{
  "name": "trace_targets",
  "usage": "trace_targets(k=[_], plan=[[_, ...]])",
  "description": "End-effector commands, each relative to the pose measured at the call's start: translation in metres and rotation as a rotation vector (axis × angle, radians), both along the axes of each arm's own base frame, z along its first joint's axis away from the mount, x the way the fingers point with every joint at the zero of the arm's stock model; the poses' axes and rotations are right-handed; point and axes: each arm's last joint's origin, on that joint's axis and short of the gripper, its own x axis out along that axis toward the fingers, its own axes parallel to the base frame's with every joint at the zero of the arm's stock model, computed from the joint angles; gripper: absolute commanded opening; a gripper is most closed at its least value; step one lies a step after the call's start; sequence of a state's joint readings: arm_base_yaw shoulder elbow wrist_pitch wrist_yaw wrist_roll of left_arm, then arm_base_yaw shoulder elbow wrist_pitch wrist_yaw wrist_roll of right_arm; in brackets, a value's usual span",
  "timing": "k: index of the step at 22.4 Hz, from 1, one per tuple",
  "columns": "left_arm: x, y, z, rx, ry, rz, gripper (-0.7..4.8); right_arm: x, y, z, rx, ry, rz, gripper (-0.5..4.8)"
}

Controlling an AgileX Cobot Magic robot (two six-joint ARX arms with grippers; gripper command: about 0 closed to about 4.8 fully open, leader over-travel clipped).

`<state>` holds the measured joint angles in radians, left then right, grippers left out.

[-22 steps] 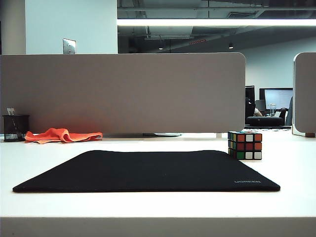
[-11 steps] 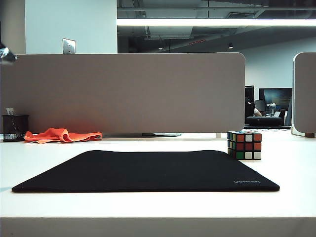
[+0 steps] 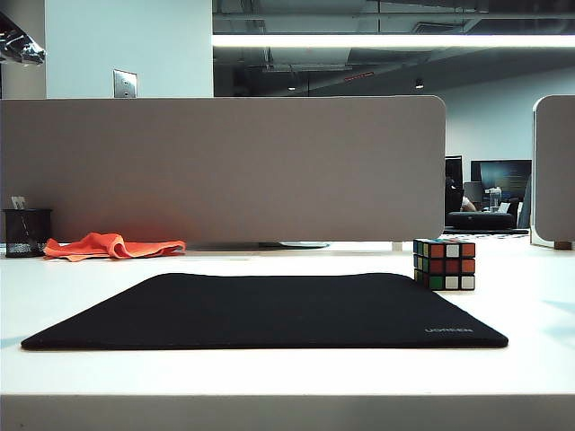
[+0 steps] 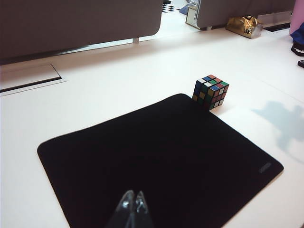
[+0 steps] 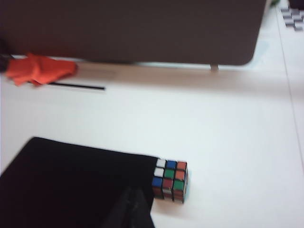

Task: Pick up the cube on the right side of the mouse pad, then place it in the center of the mouse pad.

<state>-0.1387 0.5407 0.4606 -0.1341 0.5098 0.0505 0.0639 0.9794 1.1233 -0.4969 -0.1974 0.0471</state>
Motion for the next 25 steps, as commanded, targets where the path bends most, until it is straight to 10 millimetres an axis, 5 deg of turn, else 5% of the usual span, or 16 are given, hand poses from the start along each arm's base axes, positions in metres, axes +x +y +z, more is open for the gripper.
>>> trace_targets(k=[1,2,3,4,17,21,25], plan=[[0.002,-0.001,0.010,-0.009,-0.015,-0.007,0.64,0.030,0.010,-0.008,-0.043,0.167,-0.016,1.52],[0.004,-0.001,0.011,-0.008,-0.012,-0.007,0.73,0.037,0.012,-0.011,-0.045,0.197,-0.011,2.40],[0.008,-0.002,0.012,-0.007,0.002,-0.009,0.77,0.052,0.017,-0.017,-0.053,0.252,0.002,4.54],[0.011,-0.002,0.012,-0.006,0.011,-0.010,0.77,0.061,0.020,-0.021,-0.057,0.273,0.011,4.79],[0.035,-0.018,0.009,0.001,0.113,-0.114,0.89,0.139,0.038,-0.082,-0.085,0.484,0.028,4.79],[0.036,-0.025,0.007,0.007,0.127,-0.150,0.89,0.164,0.041,-0.123,-0.151,0.599,-0.017,4.79],[0.036,-0.025,0.007,0.007,0.129,-0.153,0.89,0.175,0.043,-0.141,-0.171,0.629,-0.029,4.79]])
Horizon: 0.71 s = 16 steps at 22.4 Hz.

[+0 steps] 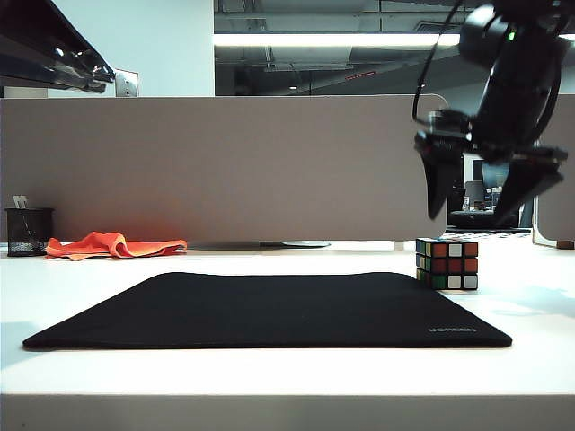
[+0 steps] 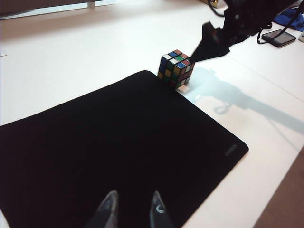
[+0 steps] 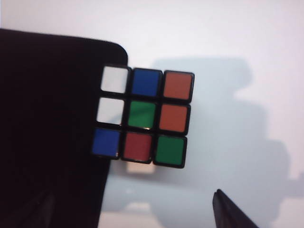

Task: Pick up the cube on the right side of the mouse pad, then place it in the center of the mouse pad.

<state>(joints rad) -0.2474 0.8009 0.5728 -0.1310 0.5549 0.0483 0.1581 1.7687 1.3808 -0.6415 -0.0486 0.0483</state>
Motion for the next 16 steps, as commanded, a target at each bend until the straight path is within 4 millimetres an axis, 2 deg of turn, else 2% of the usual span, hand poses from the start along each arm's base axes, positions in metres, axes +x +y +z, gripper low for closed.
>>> trace_targets(k=[1,9,16], plan=[[0.000,0.000,0.003,-0.008,-0.017,-0.002,0.89,0.006,0.001,-0.001,-0.001,-0.034,0.001,4.79],[0.000,0.000,0.003,-0.008,-0.016,-0.002,0.89,0.015,0.004,-0.001,0.031,-0.099,0.016,4.79],[0.000,0.000,0.003,-0.007,-0.014,-0.002,0.89,0.037,0.007,-0.009,-0.008,0.004,0.002,4.79]])
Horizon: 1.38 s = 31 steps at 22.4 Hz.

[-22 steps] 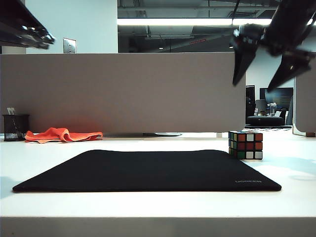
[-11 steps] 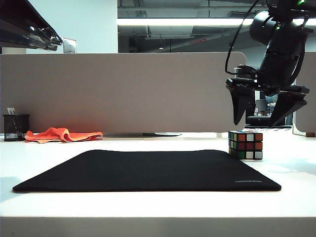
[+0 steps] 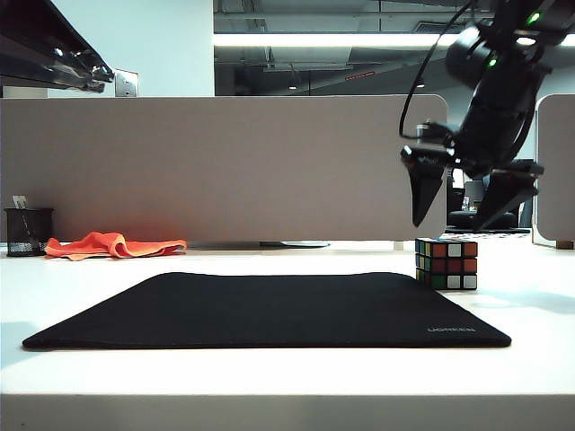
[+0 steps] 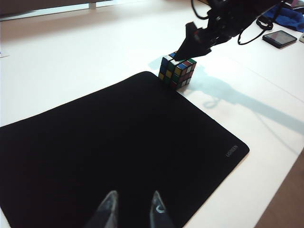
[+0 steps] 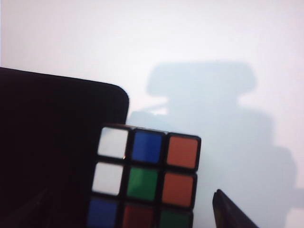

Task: Pick up the cube on the right side of the mouse pad, then place it in the center of the mouse pad.

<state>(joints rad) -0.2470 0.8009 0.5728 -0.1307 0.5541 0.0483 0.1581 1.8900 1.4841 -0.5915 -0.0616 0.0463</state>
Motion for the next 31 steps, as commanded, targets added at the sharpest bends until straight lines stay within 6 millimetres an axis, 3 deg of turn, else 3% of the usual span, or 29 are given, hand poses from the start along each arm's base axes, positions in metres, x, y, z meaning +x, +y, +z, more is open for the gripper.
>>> trace_targets(k=[1,24,31], plan=[[0.000,0.000,0.002,-0.006,-0.008,-0.003,0.89,0.009,0.004,0.001,-0.054,0.054,-0.017,4.79],[-0.001,0.000,-0.001,0.006,0.026,-0.004,0.89,0.016,0.006,-0.011,-0.017,0.119,0.004,4.78],[-0.001,0.000,-0.001,0.006,0.026,-0.004,0.89,0.016,0.006,-0.011,-0.026,0.117,-0.002,3.47]])
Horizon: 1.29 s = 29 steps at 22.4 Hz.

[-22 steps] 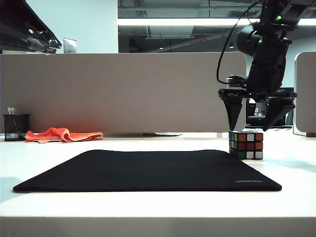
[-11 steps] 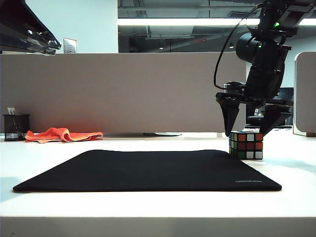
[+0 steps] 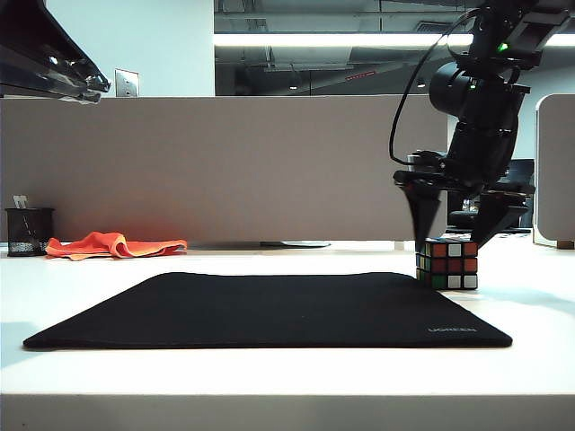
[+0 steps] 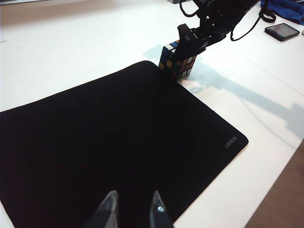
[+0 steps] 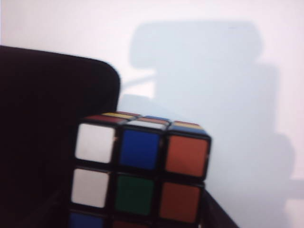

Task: Pick up the cube on the right side of the mouse pad, then place it in the center of the mouse pad.

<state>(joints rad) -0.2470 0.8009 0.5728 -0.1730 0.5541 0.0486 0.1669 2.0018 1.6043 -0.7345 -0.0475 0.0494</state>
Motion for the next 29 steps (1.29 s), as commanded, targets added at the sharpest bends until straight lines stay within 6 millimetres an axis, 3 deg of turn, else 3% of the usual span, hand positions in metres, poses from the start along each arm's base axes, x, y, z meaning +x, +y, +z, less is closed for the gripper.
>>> trace_targets(k=[1,10,15,19,24,28,29], plan=[[0.000,0.000,0.003,-0.005,-0.014,-0.004,0.89,0.001,0.000,0.004,0.006,-0.014,-0.001,3.30],[0.000,0.000,0.003,-0.005,-0.014,-0.004,0.89,0.000,0.000,0.009,0.002,-0.029,-0.004,3.00],[0.000,0.000,0.003,-0.005,-0.014,-0.004,0.89,-0.006,-0.001,0.027,0.009,-0.074,-0.005,3.00],[0.000,0.000,0.003,-0.006,-0.014,-0.007,0.89,-0.015,-0.003,0.052,0.021,-0.141,-0.004,2.91],[0.000,0.000,0.003,-0.006,-0.014,-0.007,0.89,-0.043,-0.004,0.107,0.117,-0.282,0.044,2.91],[0.000,0.000,0.003,-0.006,-0.014,-0.007,0.89,-0.059,0.006,0.133,0.229,-0.357,0.142,2.91],[0.000,0.000,0.003,-0.006,-0.014,-0.007,0.89,-0.066,0.016,0.140,0.240,-0.381,0.176,2.92]])
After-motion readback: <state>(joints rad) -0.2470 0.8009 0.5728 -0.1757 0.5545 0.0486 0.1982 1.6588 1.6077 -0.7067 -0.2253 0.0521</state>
